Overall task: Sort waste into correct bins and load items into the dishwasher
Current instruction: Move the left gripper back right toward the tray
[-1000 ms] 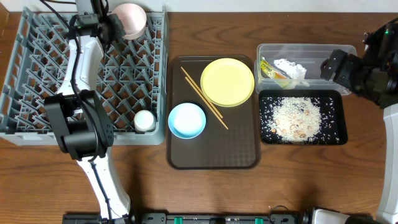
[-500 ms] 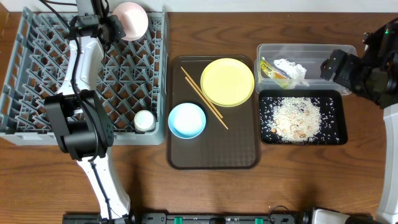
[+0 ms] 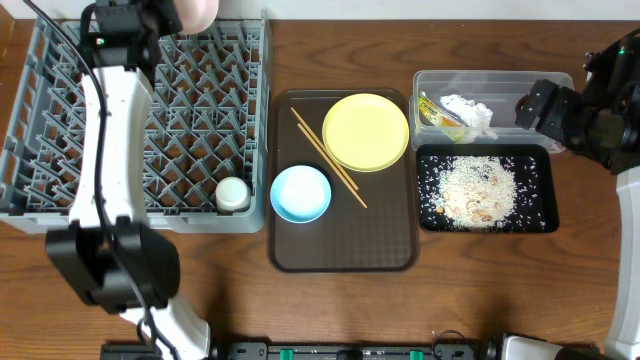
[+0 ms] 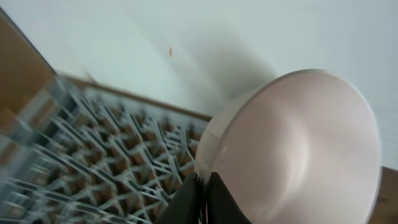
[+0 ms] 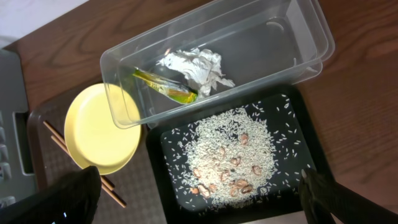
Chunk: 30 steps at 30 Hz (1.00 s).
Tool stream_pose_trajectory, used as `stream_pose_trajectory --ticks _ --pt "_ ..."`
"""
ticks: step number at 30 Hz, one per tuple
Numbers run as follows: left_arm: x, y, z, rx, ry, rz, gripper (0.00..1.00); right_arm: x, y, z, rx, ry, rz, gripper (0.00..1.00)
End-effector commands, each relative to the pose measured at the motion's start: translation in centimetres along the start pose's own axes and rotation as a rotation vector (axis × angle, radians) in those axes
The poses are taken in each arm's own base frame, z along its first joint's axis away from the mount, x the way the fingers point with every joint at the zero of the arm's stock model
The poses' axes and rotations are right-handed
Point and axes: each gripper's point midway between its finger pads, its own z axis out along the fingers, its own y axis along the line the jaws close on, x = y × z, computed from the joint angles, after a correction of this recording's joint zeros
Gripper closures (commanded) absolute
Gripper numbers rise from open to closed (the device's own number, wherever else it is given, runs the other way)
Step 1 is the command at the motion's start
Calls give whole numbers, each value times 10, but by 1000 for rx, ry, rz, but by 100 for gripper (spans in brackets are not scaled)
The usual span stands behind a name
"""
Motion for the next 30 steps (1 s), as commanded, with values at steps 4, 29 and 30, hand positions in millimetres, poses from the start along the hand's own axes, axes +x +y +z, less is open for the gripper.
stream_pose_trajectory --ticks 4,29,30 --pt "1 -18 -18 -263 -22 312 93 0 -3 1 7 4 -3 1" --pt "40 -45 24 -716 -5 618 93 0 -3 1 7 4 -3 1" --pt "40 -46 26 -717 -6 628 93 0 -3 1 7 4 -4 1"
